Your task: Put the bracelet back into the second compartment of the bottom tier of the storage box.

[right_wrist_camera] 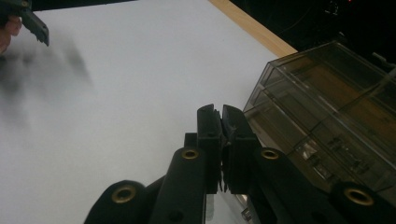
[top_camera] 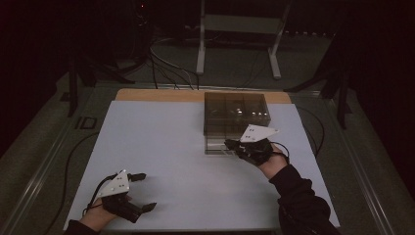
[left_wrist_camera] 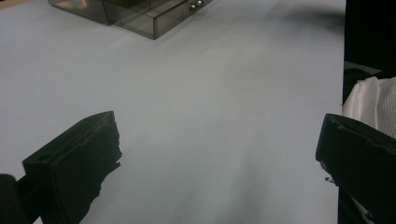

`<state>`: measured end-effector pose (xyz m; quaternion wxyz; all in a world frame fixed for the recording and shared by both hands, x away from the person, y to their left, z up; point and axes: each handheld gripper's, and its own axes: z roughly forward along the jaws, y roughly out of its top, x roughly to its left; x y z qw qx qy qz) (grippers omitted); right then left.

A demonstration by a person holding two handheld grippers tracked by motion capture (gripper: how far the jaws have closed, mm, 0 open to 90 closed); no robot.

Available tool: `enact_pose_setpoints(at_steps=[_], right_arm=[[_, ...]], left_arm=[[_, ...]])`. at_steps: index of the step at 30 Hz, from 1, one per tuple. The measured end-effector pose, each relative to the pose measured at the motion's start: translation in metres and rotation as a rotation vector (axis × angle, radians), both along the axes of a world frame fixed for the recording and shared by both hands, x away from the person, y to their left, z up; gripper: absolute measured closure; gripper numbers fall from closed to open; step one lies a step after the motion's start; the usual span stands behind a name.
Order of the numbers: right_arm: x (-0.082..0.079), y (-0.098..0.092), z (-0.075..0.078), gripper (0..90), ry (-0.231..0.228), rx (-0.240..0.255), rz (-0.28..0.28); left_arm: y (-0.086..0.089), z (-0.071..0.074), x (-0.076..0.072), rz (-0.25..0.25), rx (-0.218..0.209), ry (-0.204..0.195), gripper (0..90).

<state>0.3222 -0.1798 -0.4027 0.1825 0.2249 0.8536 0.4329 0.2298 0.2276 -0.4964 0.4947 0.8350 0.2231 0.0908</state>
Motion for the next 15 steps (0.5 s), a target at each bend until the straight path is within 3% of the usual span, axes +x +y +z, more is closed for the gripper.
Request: enact_pose_setpoints(at_steps=[15], right_arm=[[0.013, -0.002, 0.009, 87.7, -0.02, -0.005, -0.022]], left_arm=[[0.0, 0.0, 0.0, 0.0, 0.0, -0.002, 0.1]])
